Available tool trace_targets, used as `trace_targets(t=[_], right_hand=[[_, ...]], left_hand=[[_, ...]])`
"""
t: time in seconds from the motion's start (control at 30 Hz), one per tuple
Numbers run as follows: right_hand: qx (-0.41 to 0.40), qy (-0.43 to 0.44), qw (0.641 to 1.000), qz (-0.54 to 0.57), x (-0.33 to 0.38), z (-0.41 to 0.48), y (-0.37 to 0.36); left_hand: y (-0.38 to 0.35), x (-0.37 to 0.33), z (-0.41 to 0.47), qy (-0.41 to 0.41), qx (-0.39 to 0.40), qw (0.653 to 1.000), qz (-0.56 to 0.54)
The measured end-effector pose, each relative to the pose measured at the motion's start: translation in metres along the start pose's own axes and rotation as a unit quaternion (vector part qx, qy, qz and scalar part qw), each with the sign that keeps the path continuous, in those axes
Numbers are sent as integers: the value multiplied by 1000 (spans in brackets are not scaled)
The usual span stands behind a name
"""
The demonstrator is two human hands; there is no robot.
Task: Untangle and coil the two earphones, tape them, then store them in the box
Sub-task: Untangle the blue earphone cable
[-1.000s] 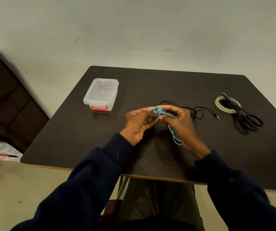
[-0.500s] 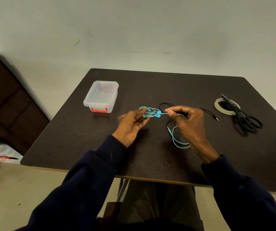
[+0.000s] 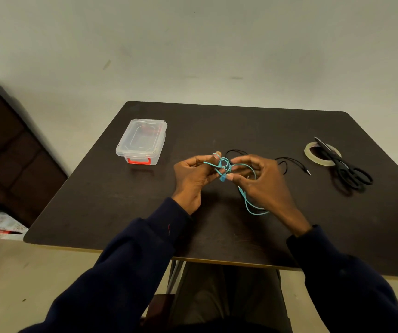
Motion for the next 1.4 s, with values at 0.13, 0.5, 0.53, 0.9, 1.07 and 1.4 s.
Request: trace_targets(t=[0.13,0.5,0.53,0.9,1.07,1.4], right_hand=[[-20,57,996,-63,-2,3,-5],[-57,-83,984,148,-19,3,8],[-70,-82,984,144,-20,3,10],[-128,-42,990,50,-28,6,24],[-75,-24,997,-5,-23,3,21],[-52,53,988,-137,-20,-9,10]], left_hand=[[-2,1,4,7,-16,999,40],[7,3,7,123,130,983,32],[8,2,7,129,139,981,39],[31,-9,8,34,76,974,211],[29,-9,5,130,110,980,99],[26,-7,1,113,116,987,1]])
Point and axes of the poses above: each hand's wrist, its own z-axis towards the middle knuckle, its own y-axis out of the back of the hand, x = y × z, the point moved 2 cm from there along z, towards the middle knuckle, and after that the axes turned 5 degrees about x, right-handed, at the moved point
